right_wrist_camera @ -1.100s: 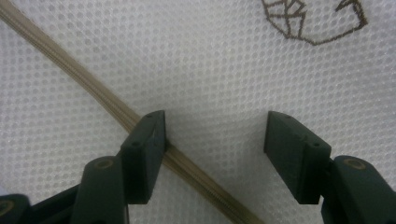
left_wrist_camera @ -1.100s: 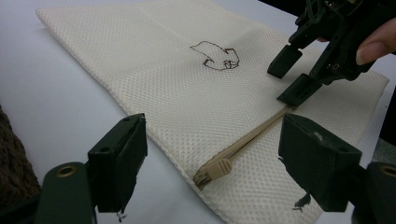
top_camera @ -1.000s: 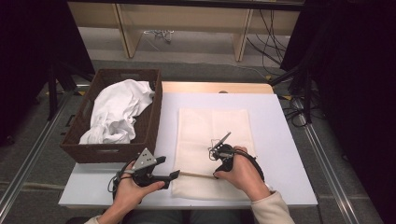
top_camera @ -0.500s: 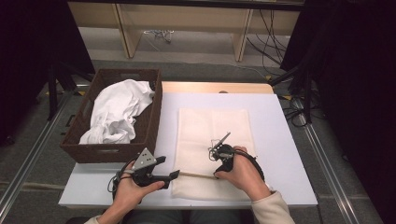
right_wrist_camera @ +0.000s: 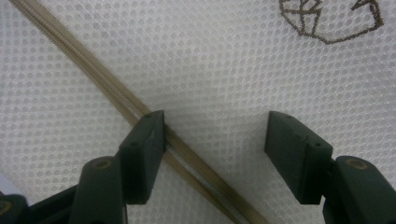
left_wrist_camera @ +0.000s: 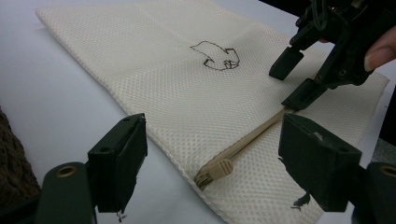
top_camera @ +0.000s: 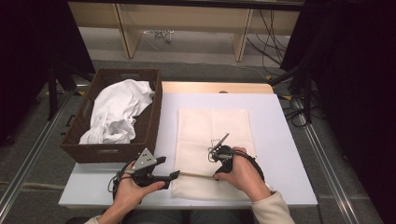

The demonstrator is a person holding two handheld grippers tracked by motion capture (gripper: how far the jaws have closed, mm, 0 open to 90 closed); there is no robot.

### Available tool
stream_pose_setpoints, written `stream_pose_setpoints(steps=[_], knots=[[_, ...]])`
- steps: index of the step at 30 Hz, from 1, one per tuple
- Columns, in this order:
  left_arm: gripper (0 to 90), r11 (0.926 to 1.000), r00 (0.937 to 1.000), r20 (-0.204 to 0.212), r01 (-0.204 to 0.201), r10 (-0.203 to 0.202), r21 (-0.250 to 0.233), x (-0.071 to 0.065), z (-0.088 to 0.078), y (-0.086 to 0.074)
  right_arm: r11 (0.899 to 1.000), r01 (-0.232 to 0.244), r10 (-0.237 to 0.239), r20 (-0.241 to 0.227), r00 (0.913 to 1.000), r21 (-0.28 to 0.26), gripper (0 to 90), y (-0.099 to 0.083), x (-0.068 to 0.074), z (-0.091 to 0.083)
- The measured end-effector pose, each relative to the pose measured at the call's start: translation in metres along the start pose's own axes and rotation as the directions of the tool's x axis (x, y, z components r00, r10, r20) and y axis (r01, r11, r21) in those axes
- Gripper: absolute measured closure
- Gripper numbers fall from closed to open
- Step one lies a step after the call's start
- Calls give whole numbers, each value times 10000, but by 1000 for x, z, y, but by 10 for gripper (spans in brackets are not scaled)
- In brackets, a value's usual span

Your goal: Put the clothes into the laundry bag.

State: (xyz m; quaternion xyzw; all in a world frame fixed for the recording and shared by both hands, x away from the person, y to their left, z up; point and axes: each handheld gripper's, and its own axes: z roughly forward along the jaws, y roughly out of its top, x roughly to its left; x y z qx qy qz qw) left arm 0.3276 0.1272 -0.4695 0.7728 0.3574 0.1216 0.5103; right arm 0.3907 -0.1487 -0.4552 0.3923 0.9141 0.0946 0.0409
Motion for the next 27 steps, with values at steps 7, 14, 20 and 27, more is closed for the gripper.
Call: stream_pose_setpoints(steps=[7, 14, 20, 27], knots=[[234, 9997, 9998, -28, 221, -221, -44, -2, 1, -1, 9999, -75, 75, 3, 10000, -129, 429, 1, 0, 1], [235, 9998, 9998, -56, 198, -198, -14, -1, 1, -1, 9998, 78, -77, 71, 9999, -182, 567, 2, -2, 1], [235, 9997, 9997, -32, 256, -256, -44, -1, 2, -1, 9997, -93, 95, 96, 9999, -212, 638, 3, -5, 1], [236, 10000, 10000, -53, 53, -53, -42, 0, 2, -1, 9988, -404, 407, 96, 9991, -281, 789, 4, -7, 0]])
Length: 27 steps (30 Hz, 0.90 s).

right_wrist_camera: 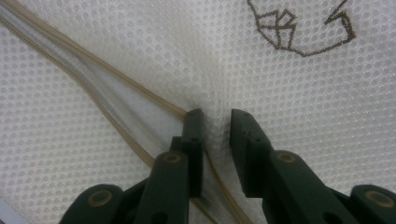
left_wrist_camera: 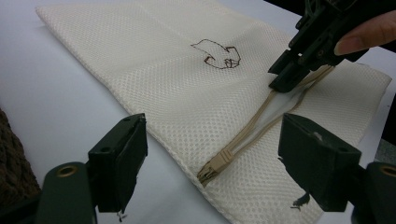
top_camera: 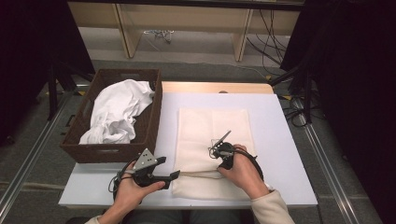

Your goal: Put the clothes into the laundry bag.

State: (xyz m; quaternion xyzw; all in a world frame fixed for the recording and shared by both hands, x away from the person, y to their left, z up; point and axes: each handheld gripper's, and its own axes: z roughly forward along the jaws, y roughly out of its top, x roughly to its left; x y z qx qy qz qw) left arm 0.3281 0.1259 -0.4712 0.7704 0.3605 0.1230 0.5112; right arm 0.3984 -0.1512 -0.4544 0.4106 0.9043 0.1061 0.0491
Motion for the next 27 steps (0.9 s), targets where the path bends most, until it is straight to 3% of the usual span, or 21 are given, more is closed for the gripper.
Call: stream_pose_setpoints(steps=[3, 4, 5, 7, 8, 9, 18, 21, 22, 24, 25, 26, 27], knots=[[236, 10000, 10000, -6, -28, 28, -17, 0, 0, 0, 9997, 35, -36, -64, 10000, -235, 838, 0, -3, 1], [236, 10000, 10000, -29, -46, 46, -38, 0, 0, 0, 9994, -266, 264, -93, 9996, -216, 854, -1, -2, 0], [237, 9999, 9999, -65, 99, -99, -74, -1, 0, -1, 9993, -301, 299, -110, 9995, -212, 864, -1, -3, 0], [236, 10000, 10000, -39, -19, 19, -86, 0, -1, 0, 9993, -255, 253, -92, 9996, -266, 876, -1, -4, -2], [235, 9998, 9998, -100, -193, 192, -99, 1, -1, 1, 9989, -340, 336, -127, 9994, -327, 877, -1, -4, -2], [235, 9999, 9999, -113, -66, 64, -154, 0, -1, 1, 9987, -328, 324, -100, 9994, -378, 878, -1, -5, -3], [234, 9987, 9996, -201, -189, 180, -469, 0, -4, 3, 9942, -387, 383, -53, 9993, -999, 879, -2, -6, -21], [236, 9980, 9994, -248, -262, 248, -578, 1, -6, 4, 9856, -803, 771, -268, 9967, -1486, 880, -3, -6, -30], [238, 9975, 9994, -203, -277, 264, -655, 1, -6, 4, 9842, -668, 655, -132, 9978, -1640, 881, -3, -7, -32], [238, 9967, 9993, -235, -307, 290, -746, 0, -7, 5, 9717, -954, 971, -29, 9953, -2163, 881, -4, -5, -38], [237, 9963, 9992, -256, -324, 305, -798, 0, -7, 6, 9680, -771, 783, -43, 9969, -2386, 881, -4, -6, -39], [235, 9963, 9990, -334, -307, 281, -800, -1, -8, 6, 9603, -1012, 1053, 21, 9944, -2598, 882, -4, -5, -42], [233, 9954, 9991, -269, -355, 332, -885, 0, -8, 7, 9554, -991, 1036, 14, 9946, -2781, 882, -5, -5, -44]])
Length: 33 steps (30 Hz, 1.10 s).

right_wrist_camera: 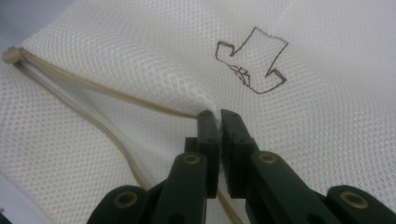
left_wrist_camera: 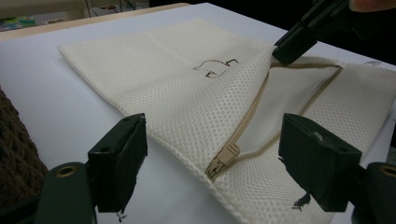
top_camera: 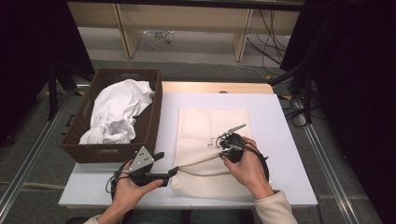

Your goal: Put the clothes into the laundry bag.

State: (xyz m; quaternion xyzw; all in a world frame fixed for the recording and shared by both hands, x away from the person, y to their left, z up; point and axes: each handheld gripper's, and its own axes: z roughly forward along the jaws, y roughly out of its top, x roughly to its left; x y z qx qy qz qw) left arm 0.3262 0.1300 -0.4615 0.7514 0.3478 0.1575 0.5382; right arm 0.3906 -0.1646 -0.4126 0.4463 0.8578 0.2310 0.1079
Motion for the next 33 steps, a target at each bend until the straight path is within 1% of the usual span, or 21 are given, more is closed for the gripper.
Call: stream_pose_setpoints(steps=[2, 3, 4, 5, 9, 10, 12, 13, 14, 16, 17, 18, 22, 24, 26, 27, 29, 30, 31, 32, 33], knots=[[229, 9999, 10000, 1, -25, 25, -109, 0, -1, 1, 9987, -16, 21, 93, 10000, -505, 882, 0, 0, -4], [227, 9999, 10000, -38, -41, 41, -111, -1, -2, 2, 9985, 79, -72, 137, 9999, -543, 882, 0, -1, -6], [225, 9999, 9999, -81, -95, 95, -115, -1, -3, 3, 9974, -81, 91, 147, 9999, -712, 882, 1, 0, -7], [222, 9997, 10000, 0, -85, 85, -213, -1, -2, 3, 9955, 59, -43, 170, 9998, -942, 882, 1, -1, -8], [216, 9993, 9999, -31, -163, 162, -335, -1, -5, 6, 9900, -283, 321, 259, 9991, -1379, 882, 1, 0, -15], [215, 9991, 9997, -66, -233, 231, -358, -1, -6, 7, 9857, -70, 135, 374, 9992, -1684, 882, 0, -1, -15], [213, 9987, 9996, -77, -264, 261, -441, -1, -8, 10, 9840, -304, 357, 271, 9990, -1757, 882, 0, 0, -16], [212, 9984, 9997, -53, -228, 226, -511, -1, -8, 12, 9802, -195, 265, 326, 9991, -1968, 882, 0, -1, -17], [212, 9981, 9992, -101, -379, 374, -495, -1, -10, 13, 9796, -393, 457, 278, 9986, -1971, 881, -1, 1, -18], [210, 9971, 9989, -130, -455, 448, -613, -1, -13, 18, 9781, -209, 275, 287, 9992, -2072, 882, 0, -1, -18], [209, 9959, 9983, -173, -564, 553, -710, 0, -15, 21, 9751, -307, 392, 346, 9986, -2197, 882, -1, 0, -20], [208, 9957, 9985, -265, -506, 487, -771, 0, -17, 24, 9756, -295, 372, 313, 9988, -2174, 882, -1, -1, -19], [204, 9922, 9948, -722, -784, 715, -970, 10, -25, 40, 9696, -469, 550, 272, 9981, -2403, 882, -2, -1, -20], [201, 9914, 9931, -947, -793, 695, -1040, 17, -28, 48, 9715, -491, 576, 302, 9979, -2318, 882, -2, 0, -21], [201, 9917, 9889, -1322, -810, 674, -1001, 27, -31, 59, 9694, -466, 557, 311, 9980, -2411, 882, -2, -1, -21], [202, 9921, 9853, -1597, -765, 600, -995, 34, -33, 65, 9679, -379, 467, 295, 9985, -2486, 883, -2, -1, -21], [204, 9932, 9753, -2142, -742, 535, -897, 49, -36, 77, 9668, -553, 635, 247, 9977, -2497, 882, -2, 0, -22], [203, 9946, 9691, -2423, -663, 453, -793, 58, -37, 82, 9656, -543, 618, 214, 9979, -2542, 883, -2, 0, -23], [203, 9954, 9574, -2857, -645, 415, -714, 70, -38, 89, 9642, -514, 587, 204, 9981, -2600, 883, -2, 0, -23], [202, 9969, 9525, -3032, -500, 295, -602, 76, -38, 92, 9622, -581, 687, 304, 9972, -2659, 884, -2, 1, -22], [195, 9981, 9434, -3297, -507, 364, -351, 86, -38, 97, 9611, -596, 704, 307, 9970, -2697, 884, -3, 1, -23]])
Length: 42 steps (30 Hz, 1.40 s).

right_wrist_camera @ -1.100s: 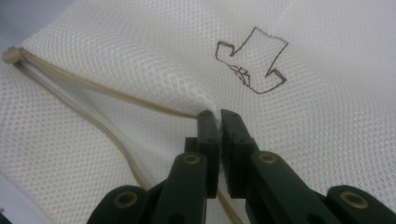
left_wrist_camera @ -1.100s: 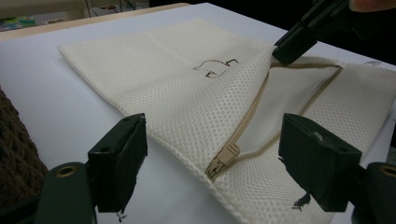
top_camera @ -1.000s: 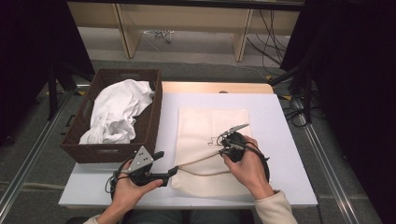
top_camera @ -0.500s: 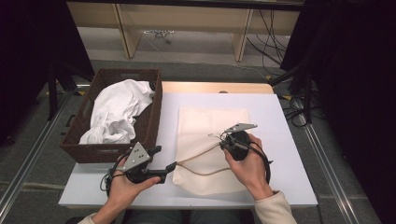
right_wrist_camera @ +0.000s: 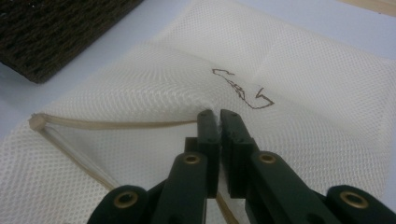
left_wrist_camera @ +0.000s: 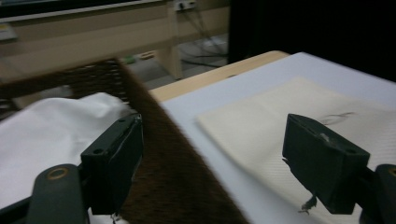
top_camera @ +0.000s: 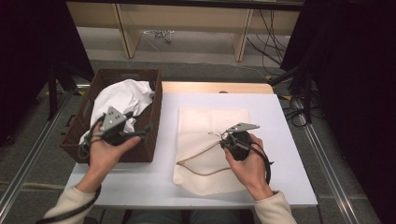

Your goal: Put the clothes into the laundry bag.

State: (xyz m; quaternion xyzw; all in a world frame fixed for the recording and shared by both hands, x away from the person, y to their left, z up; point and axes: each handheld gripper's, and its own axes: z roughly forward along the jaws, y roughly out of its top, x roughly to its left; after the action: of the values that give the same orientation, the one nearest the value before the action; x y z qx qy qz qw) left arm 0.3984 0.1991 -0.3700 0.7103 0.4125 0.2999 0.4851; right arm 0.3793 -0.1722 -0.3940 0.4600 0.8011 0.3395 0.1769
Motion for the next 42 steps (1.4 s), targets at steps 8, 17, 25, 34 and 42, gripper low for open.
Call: stream_pose_setpoints(steps=[8, 17, 25, 34, 42], knots=[[177, 9901, 9891, -1257, 906, -770, 1068, 62, 31, 18, 9981, 217, -214, 45, 9998, -572, 889, 0, -3, -4], [160, 9763, 9796, -1683, 1382, -1099, 1666, 89, 60, 22, 9972, -144, 144, -15, 9999, -735, 889, 0, -1, -5], [151, 9359, 9735, -1924, 1789, -1237, 3035, 107, 85, 1, 9971, -257, 248, -135, 9996, -717, 889, 0, 0, -5], [136, 8642, 9566, -2507, 2490, -1488, 4372, 120, 112, -27, 9971, -320, 311, -131, 9994, -684, 889, 0, -1, -5], [117, 7766, 9379, -3093, 3106, -1568, 5481, 127, 132, -49, 9977, -105, 95, -161, 9998, -668, 889, 0, -2, -4]])
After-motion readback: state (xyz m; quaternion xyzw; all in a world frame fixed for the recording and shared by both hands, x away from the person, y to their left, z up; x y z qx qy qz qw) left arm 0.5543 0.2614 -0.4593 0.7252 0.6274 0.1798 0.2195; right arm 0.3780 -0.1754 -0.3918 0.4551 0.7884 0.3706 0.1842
